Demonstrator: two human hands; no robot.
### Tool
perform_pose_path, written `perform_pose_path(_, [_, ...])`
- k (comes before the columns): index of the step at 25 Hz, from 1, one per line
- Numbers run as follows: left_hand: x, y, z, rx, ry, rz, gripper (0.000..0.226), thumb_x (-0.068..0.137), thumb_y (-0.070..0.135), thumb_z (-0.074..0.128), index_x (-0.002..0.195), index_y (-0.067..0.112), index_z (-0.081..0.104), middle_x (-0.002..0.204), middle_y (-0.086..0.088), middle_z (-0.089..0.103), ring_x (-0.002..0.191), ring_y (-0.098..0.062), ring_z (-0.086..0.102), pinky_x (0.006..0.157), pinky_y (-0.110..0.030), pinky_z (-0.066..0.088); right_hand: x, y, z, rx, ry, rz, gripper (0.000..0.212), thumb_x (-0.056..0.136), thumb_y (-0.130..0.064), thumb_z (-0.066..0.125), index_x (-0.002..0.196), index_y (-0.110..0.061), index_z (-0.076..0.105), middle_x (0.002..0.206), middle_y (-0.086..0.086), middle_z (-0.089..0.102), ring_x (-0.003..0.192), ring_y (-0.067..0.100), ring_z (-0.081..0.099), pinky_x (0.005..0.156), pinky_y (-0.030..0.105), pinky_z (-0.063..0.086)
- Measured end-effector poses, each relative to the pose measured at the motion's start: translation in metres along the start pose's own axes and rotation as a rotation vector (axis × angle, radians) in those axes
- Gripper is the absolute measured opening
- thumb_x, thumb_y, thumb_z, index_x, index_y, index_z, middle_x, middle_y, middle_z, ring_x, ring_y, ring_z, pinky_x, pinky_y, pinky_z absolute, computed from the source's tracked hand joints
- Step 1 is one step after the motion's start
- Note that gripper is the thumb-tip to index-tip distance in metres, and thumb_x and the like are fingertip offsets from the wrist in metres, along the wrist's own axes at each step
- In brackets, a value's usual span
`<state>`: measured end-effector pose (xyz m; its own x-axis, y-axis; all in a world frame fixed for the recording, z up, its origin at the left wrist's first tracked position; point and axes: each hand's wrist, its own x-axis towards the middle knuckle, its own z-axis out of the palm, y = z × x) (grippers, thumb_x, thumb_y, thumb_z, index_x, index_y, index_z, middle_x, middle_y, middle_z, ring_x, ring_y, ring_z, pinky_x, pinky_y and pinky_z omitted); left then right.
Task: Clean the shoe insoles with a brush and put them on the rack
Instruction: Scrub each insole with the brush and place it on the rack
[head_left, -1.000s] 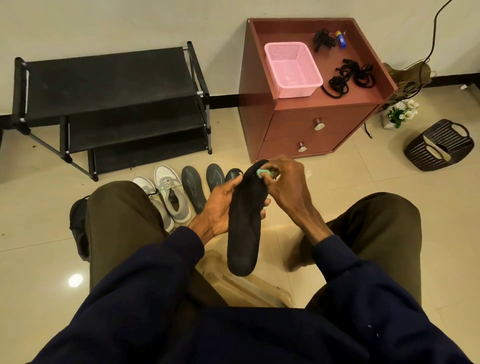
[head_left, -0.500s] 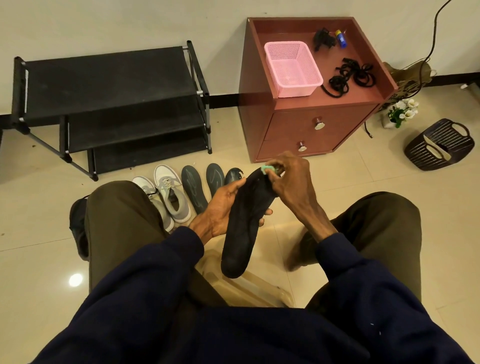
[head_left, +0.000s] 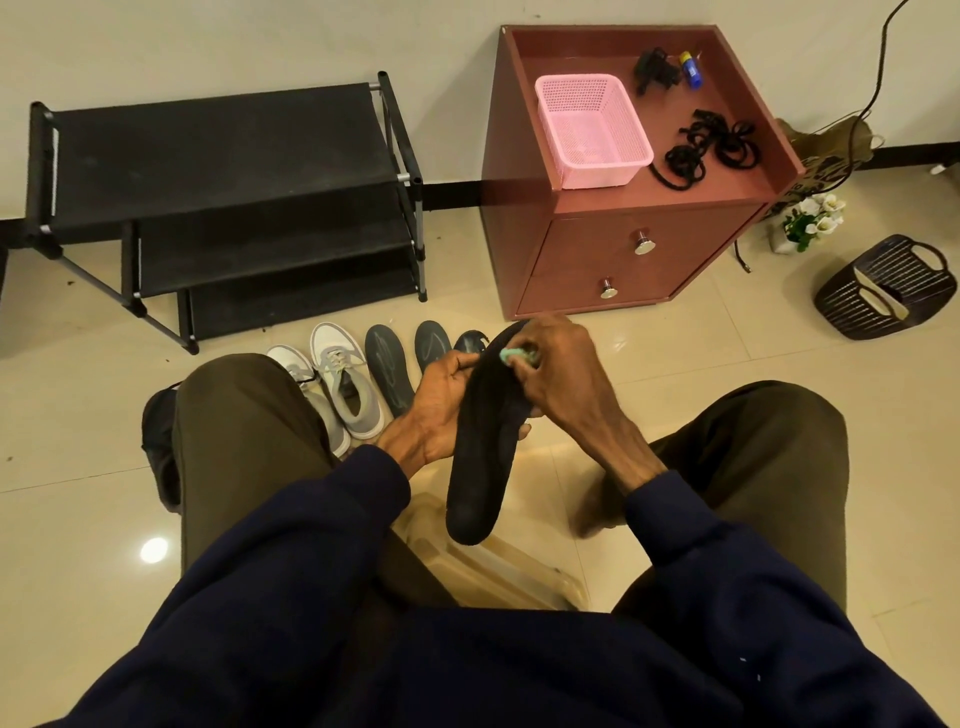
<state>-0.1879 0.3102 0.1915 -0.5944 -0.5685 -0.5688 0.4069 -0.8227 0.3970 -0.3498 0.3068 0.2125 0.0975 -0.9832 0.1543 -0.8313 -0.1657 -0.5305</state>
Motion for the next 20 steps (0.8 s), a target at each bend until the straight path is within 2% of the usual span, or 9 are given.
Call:
perform_pose_path(2, [0.0,0.001,-0.002,0.007,0.016,0.018,0.04,0.102,0.035,0.041,0.111,0.008,0.069,0.103,-0.016,0.071,0.089,-0.032,0.07,0.083,-0.048,0.054,-0.002,0.003,0.0,0.075,0.018,0.019,0.011,0.085,-0.015,0.081,0.095,-0.014,0.079,0.094,-0.001,0.069,0.081,0.008,0.059,0.075,0.027,0.057])
perform_pose_path(4, [0.001,0.003,-0.003,0.018,0.084,0.061,0.035,0.102,0.032,0.048,0.1,0.01,0.075,0.096,-0.012,0.071,0.082,-0.024,0.07,0.079,-0.04,0.057,-0.009,-0.01,0.004,0.197,-0.175,-0.059,0.013,0.084,-0.015,0.082,0.097,-0.015,0.08,0.096,-0.003,0.07,0.083,0.006,0.063,0.075,0.02,0.056])
perform_pose_path(6, [0.003,0.003,-0.006,0.049,0.156,0.092,0.034,0.101,0.032,0.054,0.09,0.013,0.08,0.091,-0.008,0.071,0.079,-0.02,0.069,0.08,-0.034,0.054,-0.015,-0.023,0.004,0.241,-0.382,-0.126,0.014,0.083,-0.014,0.082,0.097,-0.015,0.081,0.098,-0.004,0.072,0.084,0.004,0.065,0.075,0.014,0.054])
perform_pose_path(8, [0.001,0.004,-0.008,0.064,0.178,0.084,0.035,0.101,0.034,0.052,0.091,0.013,0.079,0.09,-0.008,0.07,0.08,-0.02,0.068,0.08,-0.033,0.052,-0.011,-0.023,0.004,0.231,-0.435,-0.117,0.013,0.082,-0.014,0.083,0.095,-0.016,0.081,0.096,-0.005,0.073,0.081,0.004,0.066,0.072,0.014,0.054])
perform_pose_path(12, [-0.001,0.002,-0.002,0.043,0.068,0.044,0.04,0.104,0.035,0.038,0.105,0.008,0.068,0.094,-0.012,0.067,0.084,-0.023,0.068,0.08,-0.039,0.058,-0.004,-0.005,0.008,-0.023,-0.12,0.027,0.01,0.081,-0.012,0.082,0.091,-0.014,0.08,0.093,0.002,0.069,0.08,0.015,0.064,0.069,0.025,0.054])
perform_pose_path(14, [-0.003,0.0,0.002,0.041,0.062,0.013,0.042,0.105,0.032,0.036,0.108,0.006,0.069,0.093,-0.014,0.072,0.081,-0.024,0.073,0.071,-0.038,0.061,-0.005,0.003,0.008,-0.033,0.016,0.11,0.01,0.08,-0.011,0.081,0.09,-0.011,0.078,0.092,0.004,0.069,0.079,0.017,0.064,0.067,0.024,0.05])
perform_pose_path(15, [-0.003,0.0,0.003,0.047,0.068,0.013,0.041,0.106,0.031,0.038,0.111,0.005,0.069,0.096,-0.015,0.073,0.084,-0.025,0.074,0.071,-0.039,0.062,-0.006,0.004,0.008,0.005,0.037,0.123,0.01,0.081,-0.012,0.082,0.09,-0.011,0.078,0.091,0.004,0.069,0.078,0.017,0.064,0.067,0.024,0.052])
perform_pose_path(17, [-0.004,0.003,0.003,0.073,0.094,0.04,0.036,0.105,0.032,0.048,0.112,0.007,0.073,0.103,-0.015,0.073,0.09,-0.026,0.072,0.08,-0.04,0.061,-0.009,0.0,0.006,0.162,-0.062,0.076,0.011,0.082,-0.014,0.083,0.093,-0.013,0.079,0.093,0.0,0.07,0.078,0.011,0.066,0.069,0.023,0.058])
perform_pose_path(20, [-0.001,0.003,-0.003,0.12,0.199,0.08,0.032,0.1,0.033,0.058,0.092,0.012,0.081,0.093,-0.01,0.073,0.082,-0.022,0.072,0.076,-0.033,0.059,-0.015,-0.017,0.008,0.244,-0.385,-0.022,0.015,0.084,-0.016,0.083,0.099,-0.013,0.08,0.101,-0.002,0.071,0.083,0.005,0.065,0.073,0.011,0.053])
